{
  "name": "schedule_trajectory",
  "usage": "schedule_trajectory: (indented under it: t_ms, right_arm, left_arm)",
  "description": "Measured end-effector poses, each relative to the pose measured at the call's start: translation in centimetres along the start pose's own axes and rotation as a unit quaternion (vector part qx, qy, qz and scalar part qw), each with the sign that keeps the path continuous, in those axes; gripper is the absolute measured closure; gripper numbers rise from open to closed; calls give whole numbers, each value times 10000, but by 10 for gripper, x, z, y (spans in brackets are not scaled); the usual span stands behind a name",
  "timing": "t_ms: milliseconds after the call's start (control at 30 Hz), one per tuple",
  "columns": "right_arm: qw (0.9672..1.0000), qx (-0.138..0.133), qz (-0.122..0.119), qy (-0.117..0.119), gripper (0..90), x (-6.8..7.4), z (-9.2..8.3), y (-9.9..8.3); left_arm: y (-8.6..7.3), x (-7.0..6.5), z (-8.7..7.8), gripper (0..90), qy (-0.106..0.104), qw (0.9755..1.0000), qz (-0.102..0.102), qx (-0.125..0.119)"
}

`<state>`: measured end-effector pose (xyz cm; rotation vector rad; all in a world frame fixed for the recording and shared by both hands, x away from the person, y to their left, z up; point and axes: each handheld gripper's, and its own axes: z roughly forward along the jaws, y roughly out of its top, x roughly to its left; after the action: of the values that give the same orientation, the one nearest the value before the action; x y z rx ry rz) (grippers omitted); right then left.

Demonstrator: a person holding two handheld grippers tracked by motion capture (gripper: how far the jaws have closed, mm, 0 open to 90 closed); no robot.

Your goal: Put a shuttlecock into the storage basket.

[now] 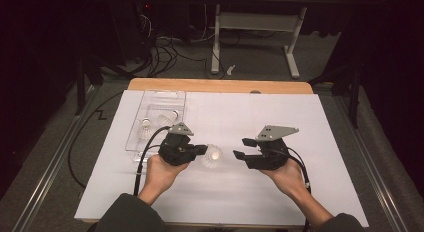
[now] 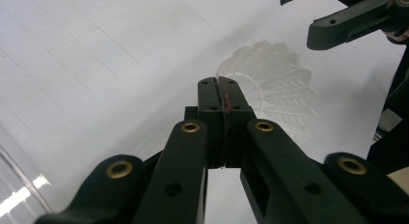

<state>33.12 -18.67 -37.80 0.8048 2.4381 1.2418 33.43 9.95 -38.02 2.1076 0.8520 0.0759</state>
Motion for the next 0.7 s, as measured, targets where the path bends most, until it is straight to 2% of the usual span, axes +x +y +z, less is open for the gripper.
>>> schedule_trajectory:
  t_ms: [367, 700]
  right_arm:
    - [9990, -353, 252, -113, 441, -13, -20, -20]
    - [9975, -550, 300, -338, 401, -19, -32, -37]
  left_arm:
    - [-1, 2, -7, 899, 9, 10000, -30, -67]
    - [-3, 4, -16, 899, 21, 9999, -66, -156]
